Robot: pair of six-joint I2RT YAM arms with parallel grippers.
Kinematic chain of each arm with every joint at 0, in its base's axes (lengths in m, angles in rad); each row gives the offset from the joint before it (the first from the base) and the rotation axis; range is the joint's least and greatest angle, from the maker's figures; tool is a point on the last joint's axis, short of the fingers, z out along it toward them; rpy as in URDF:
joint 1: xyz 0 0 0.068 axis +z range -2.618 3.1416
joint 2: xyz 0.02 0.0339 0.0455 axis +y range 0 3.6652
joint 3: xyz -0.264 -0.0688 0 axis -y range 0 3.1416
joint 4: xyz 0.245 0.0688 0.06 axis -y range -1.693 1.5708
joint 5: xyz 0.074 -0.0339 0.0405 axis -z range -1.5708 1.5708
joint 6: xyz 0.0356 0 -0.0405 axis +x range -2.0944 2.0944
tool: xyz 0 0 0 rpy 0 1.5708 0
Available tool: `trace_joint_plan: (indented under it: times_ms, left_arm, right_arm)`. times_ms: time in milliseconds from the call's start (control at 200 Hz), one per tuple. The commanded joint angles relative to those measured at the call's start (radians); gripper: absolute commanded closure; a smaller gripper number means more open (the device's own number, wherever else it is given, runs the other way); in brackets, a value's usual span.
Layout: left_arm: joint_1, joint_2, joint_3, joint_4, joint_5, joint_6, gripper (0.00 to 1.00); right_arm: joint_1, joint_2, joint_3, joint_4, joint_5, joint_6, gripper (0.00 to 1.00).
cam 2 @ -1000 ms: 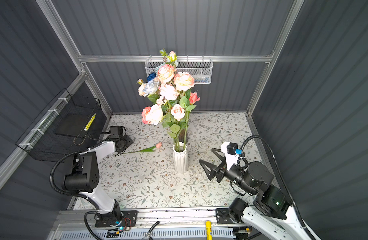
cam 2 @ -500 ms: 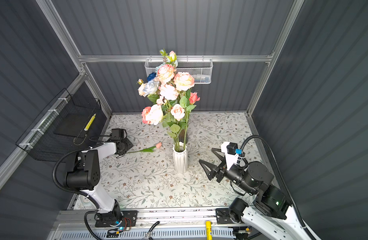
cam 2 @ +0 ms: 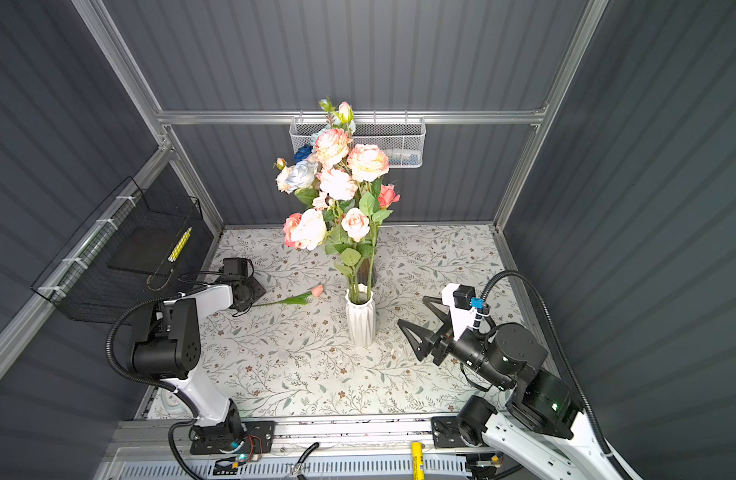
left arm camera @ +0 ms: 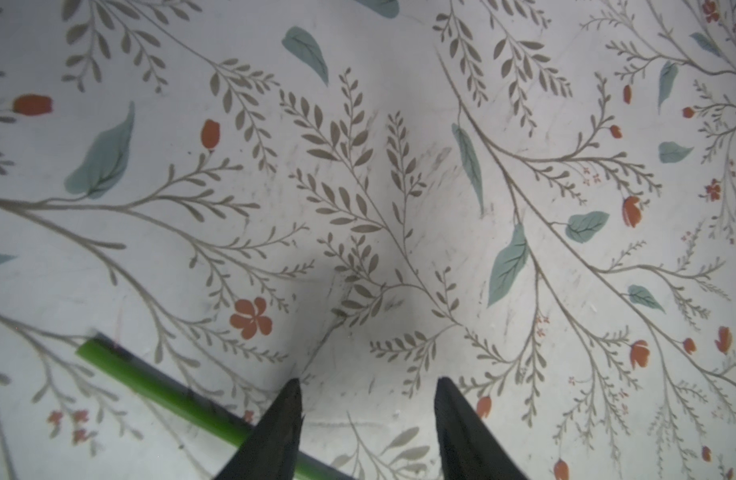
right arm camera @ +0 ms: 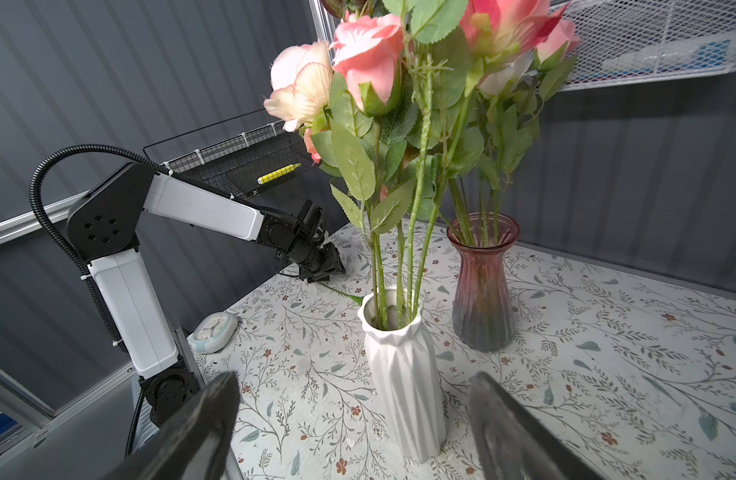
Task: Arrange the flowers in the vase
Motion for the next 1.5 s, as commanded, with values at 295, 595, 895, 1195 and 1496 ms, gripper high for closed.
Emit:
trace_joint_plan:
  times_ms: [295,595,895,1195,1496]
  left_arm:
    - [0.006,-0.029,-0.073,-0.061,-0.005,-0.048,0.48]
    - [-0.1,-0.21,-0.222,-0.191,0.026,-0.134,0.49]
    - [-0.425,-0.423,-0.281,-0.249,0.22,-0.354,0.49]
    - [-0.459,-0.401,-0.051,-0.606,0.128,-0.046,0.48]
    - [-0.608,-0.295,0.009,-0.708,-0.087,0.08,0.49]
  right_arm:
    - [-0.003,-0.006,0.006,0.017,-0.004,0.0,0.13]
    - [-0.003,-0.022,0.001,0.027,-0.012,0.002,0.13]
    - [-0.003,-0.027,0.001,0.027,-0.013,0.003,0.13]
    - [-0.004,-0.025,0.001,0.025,-0.016,0.004,0.13]
    - [-0.004,-0.026,-0.002,0.027,-0.024,0.01,0.13]
